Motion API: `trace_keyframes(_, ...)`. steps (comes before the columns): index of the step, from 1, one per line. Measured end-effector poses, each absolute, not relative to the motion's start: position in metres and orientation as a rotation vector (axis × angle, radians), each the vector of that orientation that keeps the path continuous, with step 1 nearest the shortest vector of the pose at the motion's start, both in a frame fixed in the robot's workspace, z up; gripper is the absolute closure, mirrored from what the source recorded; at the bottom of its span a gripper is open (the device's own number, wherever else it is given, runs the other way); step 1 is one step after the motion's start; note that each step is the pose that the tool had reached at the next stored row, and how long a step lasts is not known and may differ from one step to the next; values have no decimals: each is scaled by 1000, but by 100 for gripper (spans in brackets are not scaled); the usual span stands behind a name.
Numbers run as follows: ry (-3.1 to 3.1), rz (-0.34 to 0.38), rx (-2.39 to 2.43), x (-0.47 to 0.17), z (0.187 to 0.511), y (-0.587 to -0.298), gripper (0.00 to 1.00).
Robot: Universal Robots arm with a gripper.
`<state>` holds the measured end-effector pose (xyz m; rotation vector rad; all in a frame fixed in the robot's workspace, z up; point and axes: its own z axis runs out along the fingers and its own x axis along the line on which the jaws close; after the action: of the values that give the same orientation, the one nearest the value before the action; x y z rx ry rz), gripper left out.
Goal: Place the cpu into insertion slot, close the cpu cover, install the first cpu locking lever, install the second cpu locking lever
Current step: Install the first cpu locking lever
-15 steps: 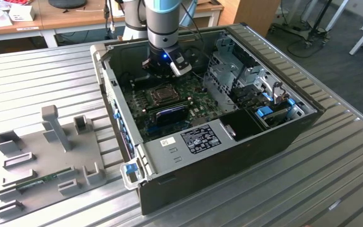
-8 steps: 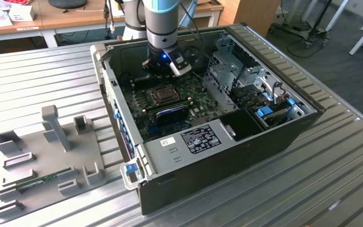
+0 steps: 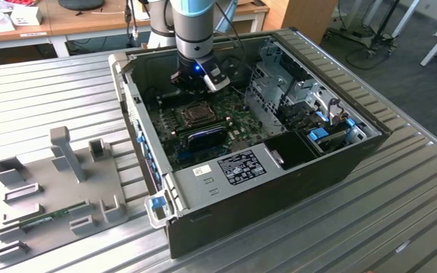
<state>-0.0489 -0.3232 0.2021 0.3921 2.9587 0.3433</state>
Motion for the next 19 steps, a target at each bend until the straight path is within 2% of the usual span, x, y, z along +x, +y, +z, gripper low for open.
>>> trace_keyframes(19,2945,340,388,-52,201,-322,90)
